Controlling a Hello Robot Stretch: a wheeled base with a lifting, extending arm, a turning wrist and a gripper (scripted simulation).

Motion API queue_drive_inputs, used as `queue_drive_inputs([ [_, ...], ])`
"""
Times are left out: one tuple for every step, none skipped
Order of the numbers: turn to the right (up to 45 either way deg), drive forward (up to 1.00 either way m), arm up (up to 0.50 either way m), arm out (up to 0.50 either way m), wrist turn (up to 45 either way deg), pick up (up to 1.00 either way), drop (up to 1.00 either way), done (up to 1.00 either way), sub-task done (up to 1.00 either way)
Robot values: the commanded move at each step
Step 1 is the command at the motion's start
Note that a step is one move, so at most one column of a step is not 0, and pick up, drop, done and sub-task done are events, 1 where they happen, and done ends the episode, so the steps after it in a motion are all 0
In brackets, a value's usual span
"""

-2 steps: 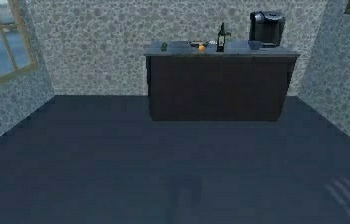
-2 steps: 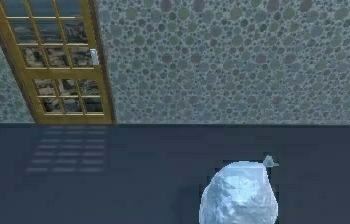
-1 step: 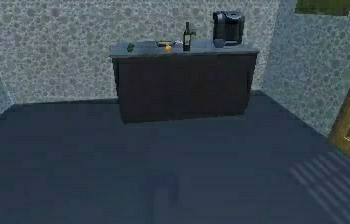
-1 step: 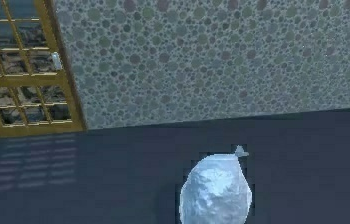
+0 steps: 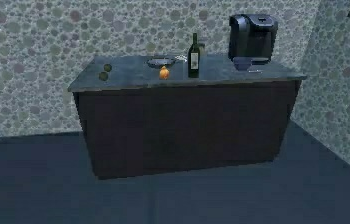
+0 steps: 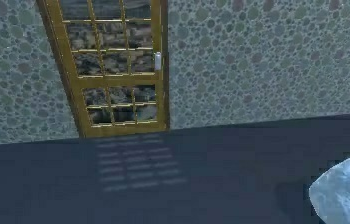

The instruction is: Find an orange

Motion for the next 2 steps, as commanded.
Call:
queue_drive_inputs([
  [0.0, 0.75, 0.0, 0.0, 0.0, 0.0, 0.0, 0.0, 0.0],
  [0.0, 0.0, 0.0, 0.0, 0.0, 0.0, 0.0, 1.0, 0.0],
])
